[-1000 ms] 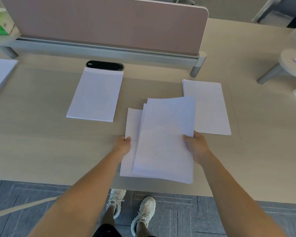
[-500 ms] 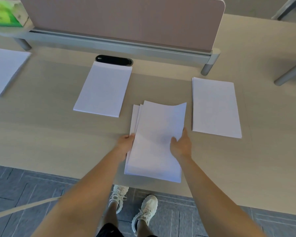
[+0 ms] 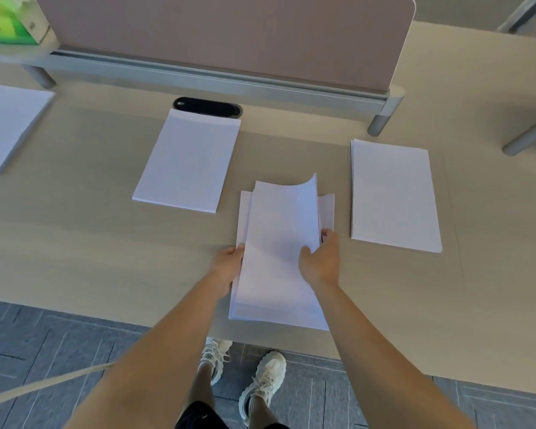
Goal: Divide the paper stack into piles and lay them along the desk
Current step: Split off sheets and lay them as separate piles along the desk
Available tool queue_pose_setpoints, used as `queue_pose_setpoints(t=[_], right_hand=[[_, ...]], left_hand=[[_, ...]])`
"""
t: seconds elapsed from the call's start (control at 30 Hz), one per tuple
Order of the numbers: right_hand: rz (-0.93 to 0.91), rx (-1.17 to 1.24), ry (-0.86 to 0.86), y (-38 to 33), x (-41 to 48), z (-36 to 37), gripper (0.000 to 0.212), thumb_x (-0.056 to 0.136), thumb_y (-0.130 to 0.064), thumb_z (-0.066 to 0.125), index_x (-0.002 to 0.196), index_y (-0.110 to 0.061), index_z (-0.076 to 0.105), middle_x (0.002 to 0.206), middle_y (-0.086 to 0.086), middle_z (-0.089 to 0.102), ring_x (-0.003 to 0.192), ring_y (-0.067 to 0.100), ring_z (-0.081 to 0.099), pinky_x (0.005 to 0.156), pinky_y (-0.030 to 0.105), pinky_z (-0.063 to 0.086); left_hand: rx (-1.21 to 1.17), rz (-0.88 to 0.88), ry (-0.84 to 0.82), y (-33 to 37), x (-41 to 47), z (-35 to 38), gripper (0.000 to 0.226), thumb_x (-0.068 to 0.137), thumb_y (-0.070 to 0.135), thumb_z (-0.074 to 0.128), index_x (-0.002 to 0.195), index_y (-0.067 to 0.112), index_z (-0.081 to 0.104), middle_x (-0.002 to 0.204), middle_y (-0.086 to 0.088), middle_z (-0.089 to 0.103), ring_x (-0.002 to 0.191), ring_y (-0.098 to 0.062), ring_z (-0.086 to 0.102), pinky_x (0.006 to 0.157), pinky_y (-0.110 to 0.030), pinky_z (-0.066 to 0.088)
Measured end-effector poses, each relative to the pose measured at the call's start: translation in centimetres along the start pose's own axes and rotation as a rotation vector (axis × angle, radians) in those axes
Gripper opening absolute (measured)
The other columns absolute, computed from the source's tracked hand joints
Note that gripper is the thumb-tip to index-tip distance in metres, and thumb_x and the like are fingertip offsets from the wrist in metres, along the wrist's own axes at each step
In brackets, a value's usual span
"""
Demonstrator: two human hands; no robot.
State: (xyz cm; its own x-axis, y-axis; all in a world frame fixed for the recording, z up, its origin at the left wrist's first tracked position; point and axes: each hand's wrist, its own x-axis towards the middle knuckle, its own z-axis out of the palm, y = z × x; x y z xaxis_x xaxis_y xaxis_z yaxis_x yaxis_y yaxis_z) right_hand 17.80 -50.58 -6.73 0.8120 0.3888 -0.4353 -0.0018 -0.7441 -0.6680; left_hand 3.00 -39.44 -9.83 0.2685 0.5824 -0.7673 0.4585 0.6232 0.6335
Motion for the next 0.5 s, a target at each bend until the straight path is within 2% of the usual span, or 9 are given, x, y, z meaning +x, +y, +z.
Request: queue_pose_setpoints(t=[0.13,0.23,0.33,0.4,0.5], right_hand=[[-0.026,-0.165,0.009,-0.9,-0.6,0.5,0.058,0.083,-0.018,0.056,0.135,-0.008,0.031,0.149,0.018,0.029,0.139,0.037,0.031,0.104,0.053,0.04],[-0.019,-0.244,0.001,-1.1,-0.5,0.6,0.064,0.087,-0.021,0.055,0.141,-0.006,0.025,0.154,0.019,0.021,0.144,0.036,0.02,0.112,0.051,0.031],[-0.018,-0.29,-0.018,-0.8,-0.3,0.7,0.067,0.089,-0.022,0.052,0.145,-0.006,0.019,0.159,0.02,0.011,0.148,0.036,0.01,0.116,0.049,0.025],[-0.027,-0.311,-0.019,-0.8,-0.4,0.8,0.069,0.09,-0.022,0.052,0.147,-0.005,0.017,0.16,0.021,0.009,0.149,0.036,0.007,0.118,0.048,0.021],[-0.051,-0.351,0.014,-0.9,-0.4,1.2,0.068,0.089,-0.023,0.052,0.146,-0.006,0.019,0.156,0.019,0.021,0.147,0.038,0.015,0.118,0.05,0.02]], left_hand=[[0.005,0.006,0.032,-0.1,0.2,0.0,0.032,0.096,0.037,0.053,0.081,0.014,0.069,0.092,-0.008,0.074,0.091,-0.029,0.07,0.092,-0.043,0.053],[0.026,0.012,0.036,-0.2,0.4,-0.1,0.034,0.095,0.039,0.053,0.082,0.013,0.07,0.094,-0.01,0.074,0.093,-0.03,0.07,0.09,-0.042,0.053],[0.032,0.024,0.04,-0.4,0.6,0.0,0.035,0.095,0.039,0.052,0.08,0.014,0.07,0.093,-0.01,0.074,0.087,-0.028,0.069,0.089,-0.041,0.054],[0.034,0.028,0.057,-0.5,0.8,0.0,0.034,0.096,0.038,0.052,0.077,0.014,0.068,0.089,-0.009,0.072,0.082,-0.026,0.066,0.087,-0.04,0.053],[0.048,0.025,0.073,-0.6,0.9,0.0,0.035,0.095,0.04,0.052,0.077,0.014,0.067,0.088,-0.009,0.071,0.081,-0.026,0.064,0.084,-0.038,0.052]])
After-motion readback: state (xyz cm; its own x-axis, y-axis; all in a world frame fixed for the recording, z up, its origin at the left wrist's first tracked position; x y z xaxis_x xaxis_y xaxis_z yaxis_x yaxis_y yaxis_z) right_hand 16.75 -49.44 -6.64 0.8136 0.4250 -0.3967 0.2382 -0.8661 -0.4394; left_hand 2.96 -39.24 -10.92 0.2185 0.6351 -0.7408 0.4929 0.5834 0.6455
